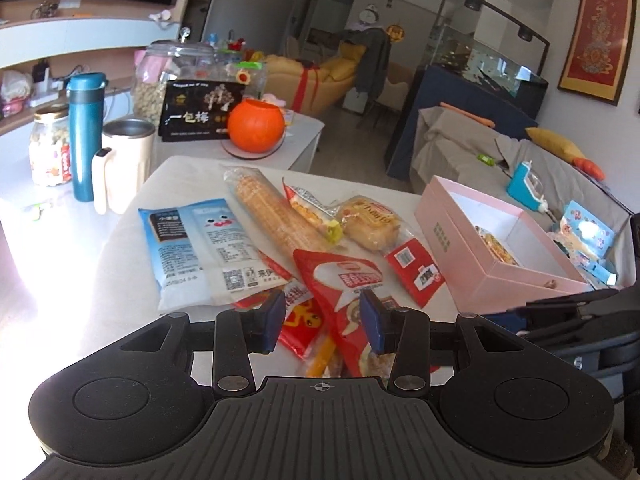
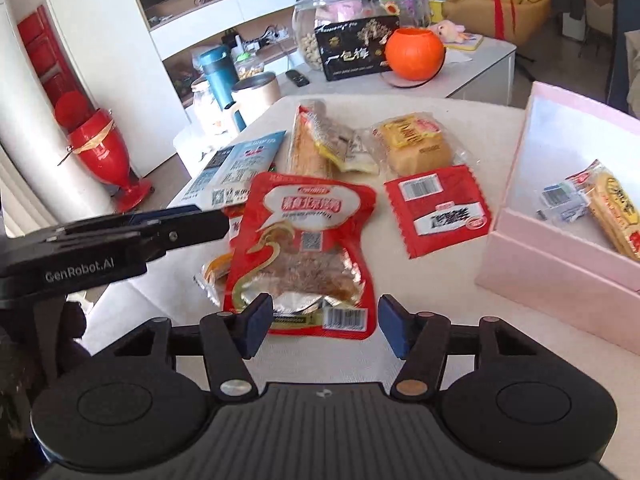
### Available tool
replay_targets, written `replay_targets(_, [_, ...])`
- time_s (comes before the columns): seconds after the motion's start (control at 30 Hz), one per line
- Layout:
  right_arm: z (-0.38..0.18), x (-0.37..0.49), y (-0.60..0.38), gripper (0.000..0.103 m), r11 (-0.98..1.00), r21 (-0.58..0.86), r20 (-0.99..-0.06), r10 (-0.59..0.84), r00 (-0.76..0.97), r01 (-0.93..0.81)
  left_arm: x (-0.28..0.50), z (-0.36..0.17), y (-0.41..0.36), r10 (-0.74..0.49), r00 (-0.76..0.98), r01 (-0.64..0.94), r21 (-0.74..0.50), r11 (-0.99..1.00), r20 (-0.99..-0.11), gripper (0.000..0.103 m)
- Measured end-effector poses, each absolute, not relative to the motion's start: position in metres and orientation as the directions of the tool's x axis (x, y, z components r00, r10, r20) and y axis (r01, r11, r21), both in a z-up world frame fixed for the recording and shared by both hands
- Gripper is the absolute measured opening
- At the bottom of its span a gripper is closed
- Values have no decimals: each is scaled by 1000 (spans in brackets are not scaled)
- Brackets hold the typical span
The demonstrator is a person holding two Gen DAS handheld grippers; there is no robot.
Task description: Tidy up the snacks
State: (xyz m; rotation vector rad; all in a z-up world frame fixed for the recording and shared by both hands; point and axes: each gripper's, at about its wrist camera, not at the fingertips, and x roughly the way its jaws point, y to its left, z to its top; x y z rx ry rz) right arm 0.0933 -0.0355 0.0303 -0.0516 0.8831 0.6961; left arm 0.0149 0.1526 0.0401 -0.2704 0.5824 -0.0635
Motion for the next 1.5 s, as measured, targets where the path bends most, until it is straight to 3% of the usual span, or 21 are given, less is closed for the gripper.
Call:
replay_targets(0.17, [43, 106, -52, 59, 812, 230, -709, 518, 479, -536, 23, 48, 134, -190, 822, 72, -233, 970, -537, 45])
replay_targets(0.37, [19, 95, -72, 59, 850, 135, -744, 426, 514, -510, 72, 62, 86, -310, 794, 315, -81, 946, -523, 46])
replay_targets(0.57, [5, 73, -87, 63, 862, 18, -709, 369, 602, -507, 158, 43, 44, -262, 727, 316, -29, 948, -635, 44])
replay_targets(0.63, [2, 70, -92, 65, 863, 21, -691, 377, 617, -505, 178, 33, 33, -234, 710, 308, -6, 951, -664, 41])
replay_targets(0.7, [-1, 67, -95, 68, 863, 25, -672, 388, 631, -504, 188, 26, 25, -208, 701, 314, 33, 949, -682, 29])
replay_targets(0.8, [-3, 65, -99, 69, 863, 34, -657, 400, 639, -505, 192, 15, 22, -183, 681, 330, 74, 941, -709, 26])
replay_targets(1.17, [0, 70, -104, 74, 853, 100, -651, 445, 615, -512, 100, 12, 78, -333, 627, 383, -93, 919, -704, 20])
replay_targets(1.33, [7, 89, -73, 74, 859, 120, -667, 441, 600, -498, 83, 22, 101, -217, 717, 265, -29, 964, -662, 21])
replay_targets(1.5, [6, 132, -55, 74, 891, 249, -682, 439, 585, -379, 72, 34, 133, -185, 772, 158, -99, 982, -608, 21])
